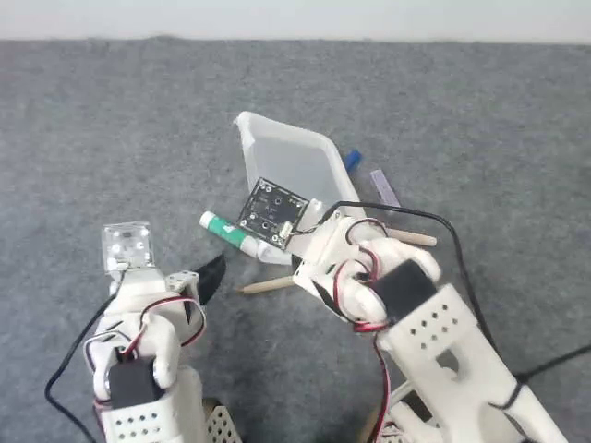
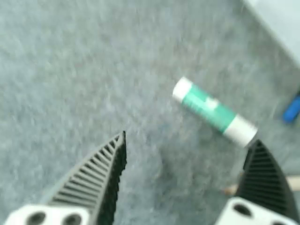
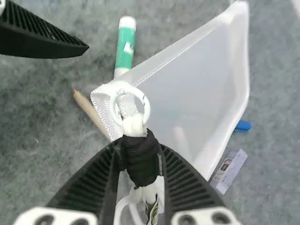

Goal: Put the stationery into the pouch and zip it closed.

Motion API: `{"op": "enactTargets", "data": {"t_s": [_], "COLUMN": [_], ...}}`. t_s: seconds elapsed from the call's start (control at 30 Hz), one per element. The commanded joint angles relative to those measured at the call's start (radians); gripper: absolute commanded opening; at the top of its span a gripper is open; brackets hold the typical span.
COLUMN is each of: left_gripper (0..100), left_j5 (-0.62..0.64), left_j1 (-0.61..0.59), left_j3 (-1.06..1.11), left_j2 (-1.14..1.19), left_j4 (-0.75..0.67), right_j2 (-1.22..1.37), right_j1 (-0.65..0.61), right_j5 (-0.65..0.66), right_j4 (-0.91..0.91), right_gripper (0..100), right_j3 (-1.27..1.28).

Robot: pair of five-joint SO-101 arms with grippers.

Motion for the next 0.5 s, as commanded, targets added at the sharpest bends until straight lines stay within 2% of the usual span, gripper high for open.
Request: {"op": "enactTargets", "data": {"t_s": [0.0,0.13,0.47], "left_gripper": [39,42,42], "left_j5": [0.029,0.064,0.066], "left_j1": [0.044,0.103,0.226], "left_j3": [-0.13,-0.189,-0.262], "left_j2": [-0.018,-0.017,-0.017], "left_j4": [0.002,0.003,0.032], "right_j2": [-0.059,-0.059,-0.068], "right_j1": [0.01,0.01,0.065], "right_j5": [-0.035,-0.066,-0.068], "right_j4": [-0.035,-0.039,-0.168], "right_gripper": [0.7,0.7,0.7], "right_j3": [-0.043,-0.043,0.06]}}
